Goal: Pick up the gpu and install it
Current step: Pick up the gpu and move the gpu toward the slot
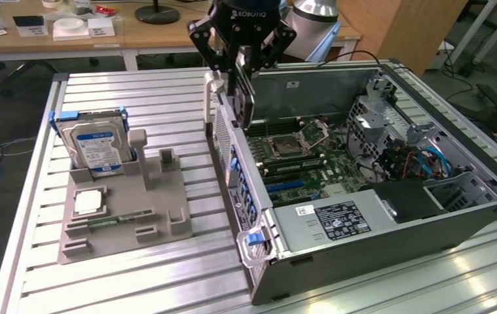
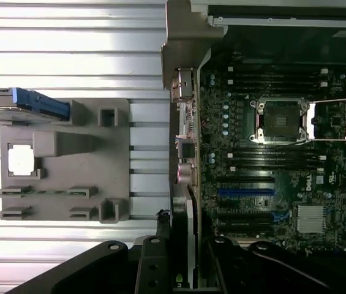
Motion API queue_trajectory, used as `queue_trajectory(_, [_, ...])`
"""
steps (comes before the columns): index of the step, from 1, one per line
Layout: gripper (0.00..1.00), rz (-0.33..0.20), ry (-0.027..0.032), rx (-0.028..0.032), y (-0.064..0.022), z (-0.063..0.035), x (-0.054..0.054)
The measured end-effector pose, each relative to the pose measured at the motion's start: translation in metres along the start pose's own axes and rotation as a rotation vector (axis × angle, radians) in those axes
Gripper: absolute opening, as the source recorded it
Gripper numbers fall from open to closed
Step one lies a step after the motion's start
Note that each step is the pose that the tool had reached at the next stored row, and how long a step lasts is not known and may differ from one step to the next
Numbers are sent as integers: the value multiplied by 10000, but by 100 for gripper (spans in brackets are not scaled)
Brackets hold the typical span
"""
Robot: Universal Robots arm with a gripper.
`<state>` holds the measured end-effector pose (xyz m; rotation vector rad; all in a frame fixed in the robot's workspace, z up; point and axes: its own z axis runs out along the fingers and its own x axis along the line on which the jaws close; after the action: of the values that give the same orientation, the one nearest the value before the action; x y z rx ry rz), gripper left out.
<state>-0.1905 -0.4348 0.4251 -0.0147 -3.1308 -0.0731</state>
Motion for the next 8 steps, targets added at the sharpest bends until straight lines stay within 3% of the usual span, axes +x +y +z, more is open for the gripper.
queue_trajectory(8, [28,-370,18,4,0,4,-32])
